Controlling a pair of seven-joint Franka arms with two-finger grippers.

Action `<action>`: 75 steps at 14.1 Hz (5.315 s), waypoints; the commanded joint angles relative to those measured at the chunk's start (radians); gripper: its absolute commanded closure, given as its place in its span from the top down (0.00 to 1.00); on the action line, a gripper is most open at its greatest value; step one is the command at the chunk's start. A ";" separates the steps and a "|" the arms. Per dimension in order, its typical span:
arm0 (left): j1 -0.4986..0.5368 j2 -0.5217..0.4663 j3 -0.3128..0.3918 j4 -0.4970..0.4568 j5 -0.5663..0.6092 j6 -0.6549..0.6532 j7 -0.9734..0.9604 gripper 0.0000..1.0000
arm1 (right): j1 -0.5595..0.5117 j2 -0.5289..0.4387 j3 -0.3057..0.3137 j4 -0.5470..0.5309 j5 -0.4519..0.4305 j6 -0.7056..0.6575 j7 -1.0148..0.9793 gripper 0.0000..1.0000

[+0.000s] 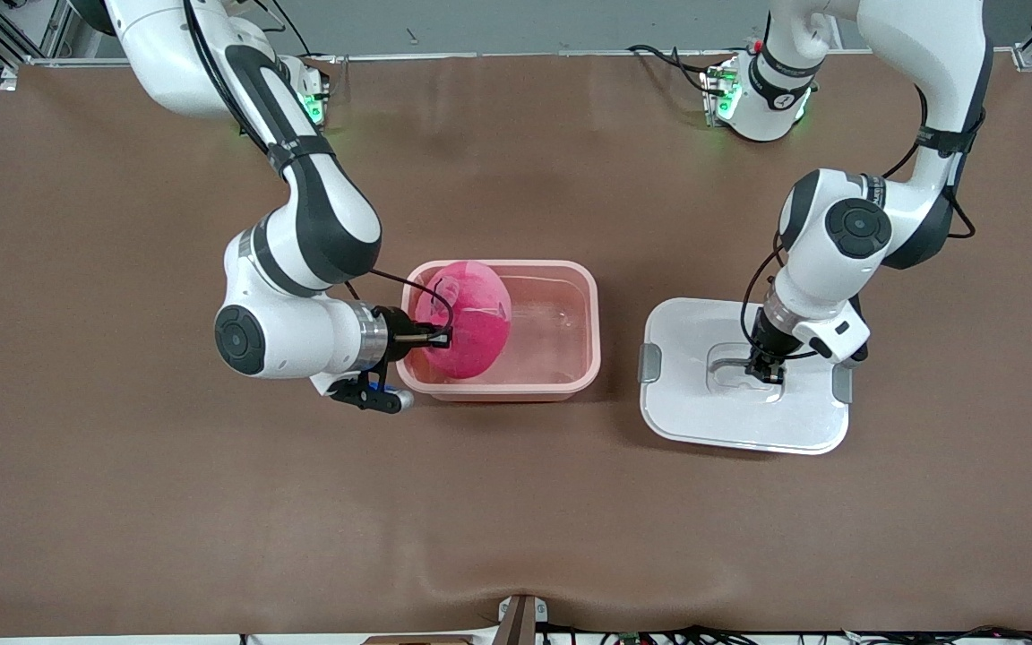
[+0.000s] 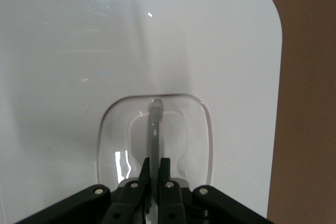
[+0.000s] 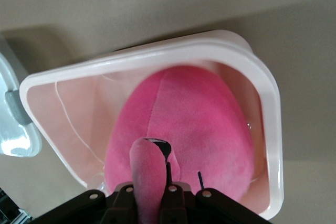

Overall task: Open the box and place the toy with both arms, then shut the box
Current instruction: 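Lower the pink plush into the pink box with the right gripper, then open the right gripper and withdraw it from the box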

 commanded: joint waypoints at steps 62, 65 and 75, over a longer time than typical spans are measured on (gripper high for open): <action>0.024 -0.006 0.002 0.015 0.018 0.002 0.070 0.00 | 0.108 -0.123 0.001 -0.028 -0.343 0.286 -0.076 1.00; 0.024 -0.024 0.002 0.016 0.016 0.000 0.059 0.00 | -0.003 -0.187 0.001 -0.034 -0.345 0.134 -0.178 1.00; 0.001 -0.093 -0.003 0.107 0.001 -0.137 -0.071 0.00 | -0.399 -0.381 -0.004 -0.146 -0.433 -0.118 -0.567 1.00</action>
